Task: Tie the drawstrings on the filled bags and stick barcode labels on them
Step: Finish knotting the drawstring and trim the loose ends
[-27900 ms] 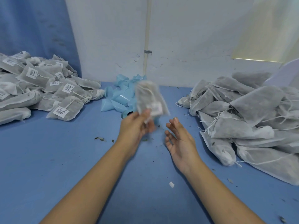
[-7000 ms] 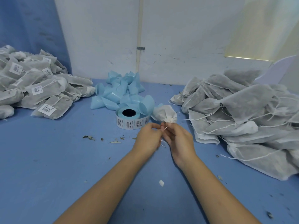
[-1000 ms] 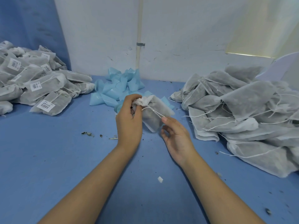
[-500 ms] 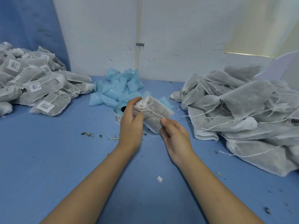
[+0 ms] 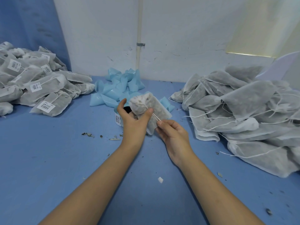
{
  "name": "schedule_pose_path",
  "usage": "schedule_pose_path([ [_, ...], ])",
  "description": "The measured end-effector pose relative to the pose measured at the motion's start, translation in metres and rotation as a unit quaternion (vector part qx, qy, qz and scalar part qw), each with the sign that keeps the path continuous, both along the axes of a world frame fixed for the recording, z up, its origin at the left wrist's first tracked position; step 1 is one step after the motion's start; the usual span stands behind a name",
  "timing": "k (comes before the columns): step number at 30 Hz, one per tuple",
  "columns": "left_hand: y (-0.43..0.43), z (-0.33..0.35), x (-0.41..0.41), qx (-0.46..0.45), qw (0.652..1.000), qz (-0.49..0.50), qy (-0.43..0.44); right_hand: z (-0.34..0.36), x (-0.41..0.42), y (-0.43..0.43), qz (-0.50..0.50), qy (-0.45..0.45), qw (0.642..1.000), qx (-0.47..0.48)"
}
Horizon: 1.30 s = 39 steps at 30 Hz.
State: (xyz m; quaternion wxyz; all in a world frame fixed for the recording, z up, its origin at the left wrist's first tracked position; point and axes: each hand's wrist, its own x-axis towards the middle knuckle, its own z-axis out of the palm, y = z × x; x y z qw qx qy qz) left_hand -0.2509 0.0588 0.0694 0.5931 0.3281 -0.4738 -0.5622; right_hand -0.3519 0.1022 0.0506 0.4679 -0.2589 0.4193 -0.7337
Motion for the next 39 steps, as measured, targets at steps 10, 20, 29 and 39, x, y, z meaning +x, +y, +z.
schedule_pose_path([
  [10,-0.016,-0.001,0.020,-0.038,0.996,0.023,-0.077,0.000,0.001,-0.001,-0.053,0.036,0.998,0.027],
  [20,-0.025,-0.015,0.029,-0.163,0.902,0.017,-0.400,0.000,0.003,-0.001,-0.043,0.079,0.995,0.035],
  [29,-0.029,-0.015,0.026,-0.190,0.830,0.019,-0.525,0.000,0.008,0.000,-0.038,0.155,0.986,0.050],
  [39,-0.024,-0.010,0.031,-0.149,0.923,-0.100,-0.341,-0.004,0.007,0.000,-0.095,0.230,0.966,0.066],
])
